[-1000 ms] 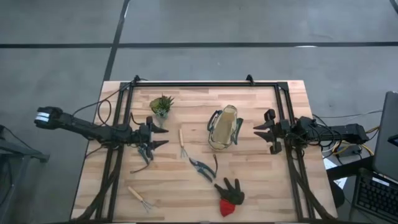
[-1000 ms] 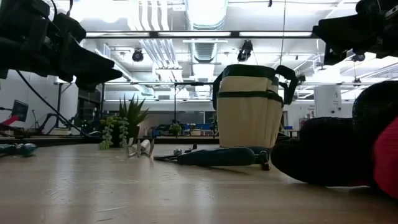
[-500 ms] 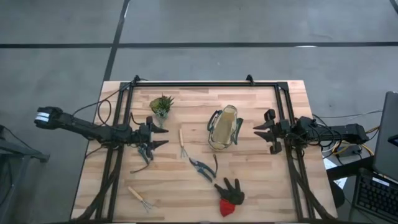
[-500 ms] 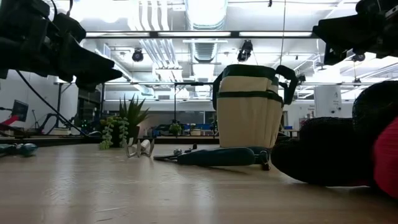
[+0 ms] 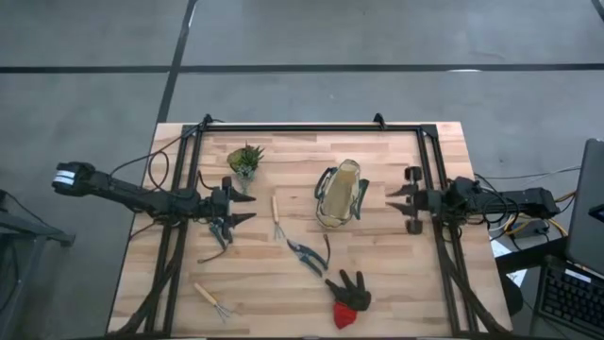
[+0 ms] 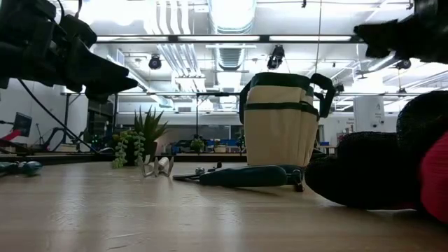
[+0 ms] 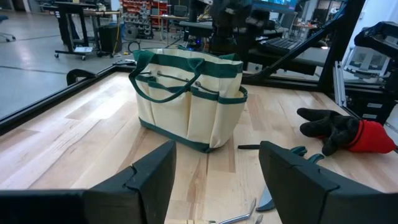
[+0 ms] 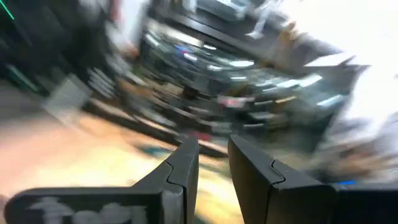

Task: Pick & Place Garden tools in Gardening bag
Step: Put the red gloves into the white gardening bag

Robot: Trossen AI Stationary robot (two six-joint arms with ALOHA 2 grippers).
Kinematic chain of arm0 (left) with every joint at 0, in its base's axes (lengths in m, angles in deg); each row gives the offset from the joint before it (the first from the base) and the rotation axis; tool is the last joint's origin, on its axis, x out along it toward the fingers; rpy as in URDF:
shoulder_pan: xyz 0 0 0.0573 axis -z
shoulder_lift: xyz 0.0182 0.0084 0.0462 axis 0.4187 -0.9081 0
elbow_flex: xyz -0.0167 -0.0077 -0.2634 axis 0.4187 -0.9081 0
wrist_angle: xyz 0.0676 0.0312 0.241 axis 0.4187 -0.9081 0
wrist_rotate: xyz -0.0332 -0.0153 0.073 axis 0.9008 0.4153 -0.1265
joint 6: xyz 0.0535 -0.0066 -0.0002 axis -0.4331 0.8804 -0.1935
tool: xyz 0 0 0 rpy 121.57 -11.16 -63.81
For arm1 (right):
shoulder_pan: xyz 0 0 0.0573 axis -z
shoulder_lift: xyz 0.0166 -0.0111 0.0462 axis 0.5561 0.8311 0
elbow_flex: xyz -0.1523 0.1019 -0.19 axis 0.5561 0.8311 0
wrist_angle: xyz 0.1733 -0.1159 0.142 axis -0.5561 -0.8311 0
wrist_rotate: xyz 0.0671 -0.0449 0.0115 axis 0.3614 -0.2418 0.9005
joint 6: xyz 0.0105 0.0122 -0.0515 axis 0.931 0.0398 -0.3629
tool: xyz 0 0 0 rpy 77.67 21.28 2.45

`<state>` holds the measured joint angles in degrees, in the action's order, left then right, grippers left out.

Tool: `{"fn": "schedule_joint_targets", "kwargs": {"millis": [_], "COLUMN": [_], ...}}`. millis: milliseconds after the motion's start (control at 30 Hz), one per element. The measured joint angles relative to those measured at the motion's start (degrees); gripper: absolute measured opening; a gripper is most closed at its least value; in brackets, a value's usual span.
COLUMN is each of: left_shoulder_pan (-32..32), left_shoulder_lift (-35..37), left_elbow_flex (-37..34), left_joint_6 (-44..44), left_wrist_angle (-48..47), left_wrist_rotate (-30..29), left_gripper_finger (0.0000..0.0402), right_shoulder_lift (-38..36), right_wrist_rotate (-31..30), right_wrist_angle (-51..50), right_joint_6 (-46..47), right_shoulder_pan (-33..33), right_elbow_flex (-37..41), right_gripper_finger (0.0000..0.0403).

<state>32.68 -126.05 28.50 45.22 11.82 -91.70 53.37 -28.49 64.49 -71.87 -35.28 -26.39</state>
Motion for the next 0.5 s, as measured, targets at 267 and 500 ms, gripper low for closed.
{"fn": "schedule_joint_targets", "kwargs": {"millis": [267, 500], "left_shoulder_pan": [0.0, -0.01], "left_shoulder_lift": [-0.02, -0.01], "left_elbow_flex": [-0.02, 0.0], "left_joint_6": [-0.01, -0.01], "left_wrist_angle": [-0.18, -0.54], "left_wrist_rotate": [0.01, 0.0], "left_gripper_finger": [0.0234, 0.0234], "right_shoulder_lift": [0.97, 2.57], "right_wrist_rotate": [4.13, 5.23], "right_wrist_angle": [15.37, 16.1], "right_joint_6": [20.72, 32.89], "right_shoulder_pan": [-0.77, -1.01], "right_elbow_flex": [0.0, -0.02], "right_gripper_finger": [0.0079, 0.0084]}}
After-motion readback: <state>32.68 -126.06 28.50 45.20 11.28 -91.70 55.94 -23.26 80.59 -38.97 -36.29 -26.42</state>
